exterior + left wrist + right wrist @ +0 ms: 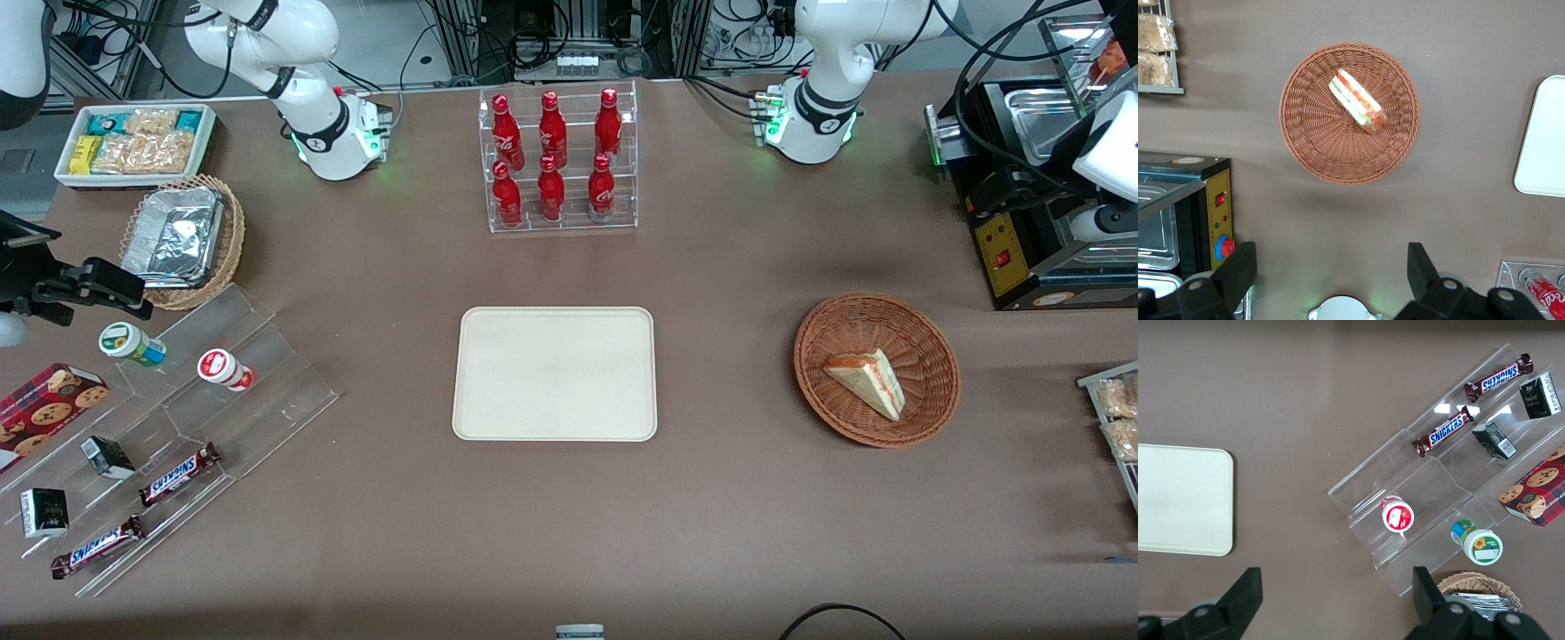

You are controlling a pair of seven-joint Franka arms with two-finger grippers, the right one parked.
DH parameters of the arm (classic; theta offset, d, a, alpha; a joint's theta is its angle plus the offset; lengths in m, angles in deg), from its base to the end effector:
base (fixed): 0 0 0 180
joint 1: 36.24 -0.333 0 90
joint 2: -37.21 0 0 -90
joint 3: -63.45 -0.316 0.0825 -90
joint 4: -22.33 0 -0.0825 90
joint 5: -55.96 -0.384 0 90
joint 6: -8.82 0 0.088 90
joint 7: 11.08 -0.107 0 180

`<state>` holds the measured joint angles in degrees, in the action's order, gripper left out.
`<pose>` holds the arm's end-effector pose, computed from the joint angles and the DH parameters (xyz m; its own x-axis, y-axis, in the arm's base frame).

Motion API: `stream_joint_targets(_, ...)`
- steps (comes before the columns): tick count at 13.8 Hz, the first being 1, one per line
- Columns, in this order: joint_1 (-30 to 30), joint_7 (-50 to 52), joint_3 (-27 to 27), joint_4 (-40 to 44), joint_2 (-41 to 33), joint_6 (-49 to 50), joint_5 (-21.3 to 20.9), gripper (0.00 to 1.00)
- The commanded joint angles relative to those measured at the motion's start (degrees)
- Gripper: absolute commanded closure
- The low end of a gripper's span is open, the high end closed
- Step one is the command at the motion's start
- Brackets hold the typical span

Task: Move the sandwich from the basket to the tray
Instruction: 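Move the left gripper toward the wicker basket holding the sandwich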

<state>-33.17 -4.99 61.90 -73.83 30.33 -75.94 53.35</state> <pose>0.5063 -0.0073 0.6304 0.9938 0.0834 -0.0738 0.0798 -0.9955 -0.0504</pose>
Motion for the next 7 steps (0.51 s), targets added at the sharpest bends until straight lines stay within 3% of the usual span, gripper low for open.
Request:
stream_joint_targets(1,-1.7,0.7,1.7,0.5,-0.5,1.2,-0.3,0.0)
stream_joint_targets(5,-2.2,0.8,1.4,1.1,3.8,0.0,0.5,0.0)
stream_joint_targets(7,-4.3,3.7,0.1,0.4,6.3,-4.8,3.8,0.0)
